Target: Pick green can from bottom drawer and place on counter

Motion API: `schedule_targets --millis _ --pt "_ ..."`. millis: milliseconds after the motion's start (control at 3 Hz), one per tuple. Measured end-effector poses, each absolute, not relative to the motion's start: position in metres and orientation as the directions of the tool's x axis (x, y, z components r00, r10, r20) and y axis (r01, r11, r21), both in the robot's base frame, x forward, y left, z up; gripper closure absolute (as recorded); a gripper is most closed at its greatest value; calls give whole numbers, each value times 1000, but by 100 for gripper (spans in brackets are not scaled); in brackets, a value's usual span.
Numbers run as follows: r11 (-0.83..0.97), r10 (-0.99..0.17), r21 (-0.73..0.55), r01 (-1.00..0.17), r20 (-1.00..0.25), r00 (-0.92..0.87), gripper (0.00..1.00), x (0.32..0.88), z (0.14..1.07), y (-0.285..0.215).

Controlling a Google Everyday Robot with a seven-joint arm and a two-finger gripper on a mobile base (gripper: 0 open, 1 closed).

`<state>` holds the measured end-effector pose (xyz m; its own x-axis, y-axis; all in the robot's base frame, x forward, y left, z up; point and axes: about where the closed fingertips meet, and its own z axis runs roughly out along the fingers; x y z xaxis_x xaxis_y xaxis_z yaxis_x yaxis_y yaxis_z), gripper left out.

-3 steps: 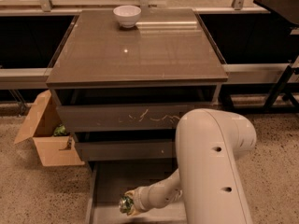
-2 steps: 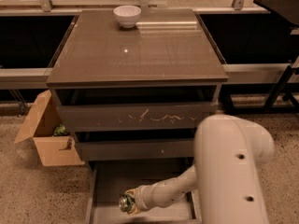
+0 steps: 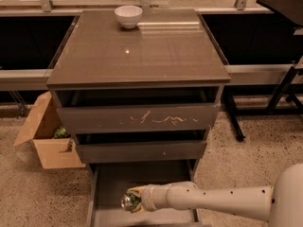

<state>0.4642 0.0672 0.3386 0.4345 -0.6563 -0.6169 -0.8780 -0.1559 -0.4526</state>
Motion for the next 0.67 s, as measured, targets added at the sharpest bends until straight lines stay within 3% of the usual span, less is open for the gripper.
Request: schedule_targets --millis 667 --pt "-177 -645 -502 -847 -590 485 100 474 363 67"
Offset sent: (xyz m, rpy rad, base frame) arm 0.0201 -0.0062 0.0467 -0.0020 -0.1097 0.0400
